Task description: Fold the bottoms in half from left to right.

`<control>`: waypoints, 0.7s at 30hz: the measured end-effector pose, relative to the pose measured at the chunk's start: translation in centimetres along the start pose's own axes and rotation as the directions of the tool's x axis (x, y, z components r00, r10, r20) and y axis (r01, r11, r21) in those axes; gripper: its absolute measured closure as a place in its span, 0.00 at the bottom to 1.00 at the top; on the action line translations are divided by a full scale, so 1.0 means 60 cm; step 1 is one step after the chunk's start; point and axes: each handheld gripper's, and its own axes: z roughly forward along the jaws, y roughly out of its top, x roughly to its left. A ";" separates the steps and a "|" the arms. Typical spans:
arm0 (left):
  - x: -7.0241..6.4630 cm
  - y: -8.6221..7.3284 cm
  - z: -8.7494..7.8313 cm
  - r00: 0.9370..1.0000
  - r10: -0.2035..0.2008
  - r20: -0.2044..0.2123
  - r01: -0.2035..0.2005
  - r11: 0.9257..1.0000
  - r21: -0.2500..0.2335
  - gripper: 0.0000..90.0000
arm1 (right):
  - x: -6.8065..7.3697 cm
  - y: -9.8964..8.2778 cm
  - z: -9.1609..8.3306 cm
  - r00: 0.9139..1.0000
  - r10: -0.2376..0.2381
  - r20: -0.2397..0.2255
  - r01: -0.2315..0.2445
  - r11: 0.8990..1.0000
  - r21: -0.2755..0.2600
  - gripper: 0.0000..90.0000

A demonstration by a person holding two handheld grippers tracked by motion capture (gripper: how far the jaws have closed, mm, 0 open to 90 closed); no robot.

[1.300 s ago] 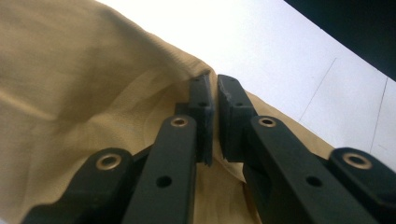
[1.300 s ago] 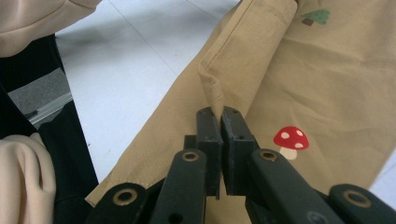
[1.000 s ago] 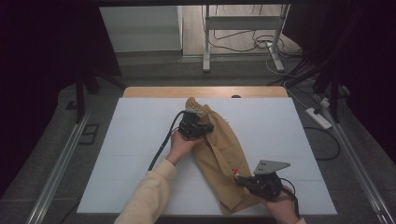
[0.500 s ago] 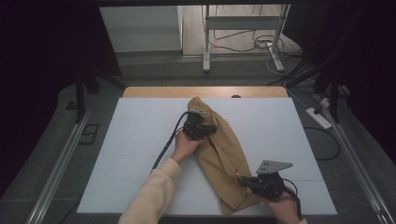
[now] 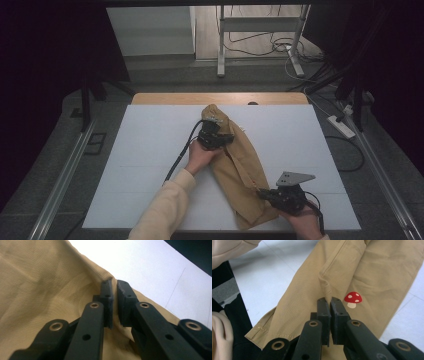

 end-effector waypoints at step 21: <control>-0.006 -0.004 -0.021 0.999 0.029 -0.014 -0.030 0.999 -0.028 0.46 | -0.012 -0.004 -0.012 0.990 0.031 0.141 -0.026 0.999 -0.037 0.45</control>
